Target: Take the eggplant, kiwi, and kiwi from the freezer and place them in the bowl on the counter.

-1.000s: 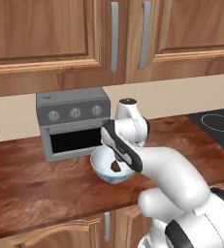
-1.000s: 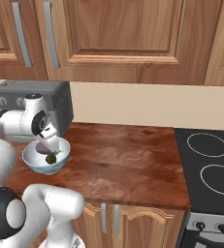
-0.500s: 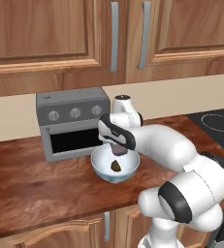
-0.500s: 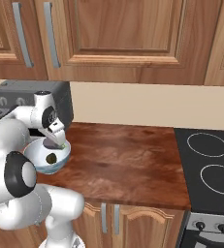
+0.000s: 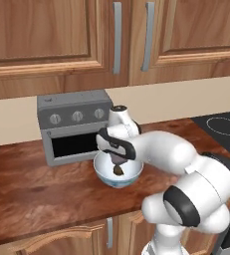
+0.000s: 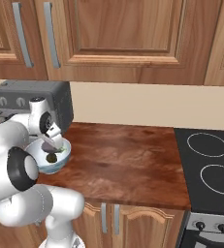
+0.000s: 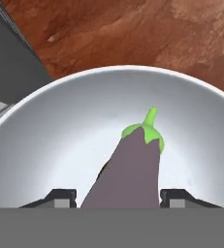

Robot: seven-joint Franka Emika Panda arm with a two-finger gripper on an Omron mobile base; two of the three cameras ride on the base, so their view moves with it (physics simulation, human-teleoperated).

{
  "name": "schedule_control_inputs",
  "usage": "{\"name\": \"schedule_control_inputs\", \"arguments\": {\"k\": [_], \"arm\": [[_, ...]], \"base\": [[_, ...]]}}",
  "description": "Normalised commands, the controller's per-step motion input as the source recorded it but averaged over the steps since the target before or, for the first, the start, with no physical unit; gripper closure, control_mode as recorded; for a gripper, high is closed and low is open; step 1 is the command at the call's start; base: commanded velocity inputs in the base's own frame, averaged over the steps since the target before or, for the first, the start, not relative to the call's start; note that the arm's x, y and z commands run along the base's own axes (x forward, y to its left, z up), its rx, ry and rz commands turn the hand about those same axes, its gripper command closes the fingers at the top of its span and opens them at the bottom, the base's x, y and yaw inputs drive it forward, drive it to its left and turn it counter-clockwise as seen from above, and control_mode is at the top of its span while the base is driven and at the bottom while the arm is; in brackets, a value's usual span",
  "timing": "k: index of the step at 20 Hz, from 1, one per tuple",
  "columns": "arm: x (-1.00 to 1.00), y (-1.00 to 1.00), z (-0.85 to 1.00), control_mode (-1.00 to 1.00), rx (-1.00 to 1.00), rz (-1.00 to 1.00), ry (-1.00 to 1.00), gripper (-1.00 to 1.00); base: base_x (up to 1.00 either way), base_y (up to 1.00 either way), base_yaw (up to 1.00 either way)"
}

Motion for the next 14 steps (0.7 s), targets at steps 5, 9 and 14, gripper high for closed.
{"name": "schedule_control_inputs", "arguments": {"k": [5, 9, 14], "arm": [[-0.34, 0.00, 0.32, -1.00, 0.00, 0.00, -0.07, -1.00], [-0.68, 0.00, 0.61, -1.00, 0.00, 0.00, -0.14, -1.00], [-0.91, -0.15, 0.54, -1.00, 0.00, 0.00, -0.26, -1.00]], "base": [[0.00, 0.00, 0.00], [0.00, 0.00, 0.00], [0.00, 0.00, 0.00]]}}
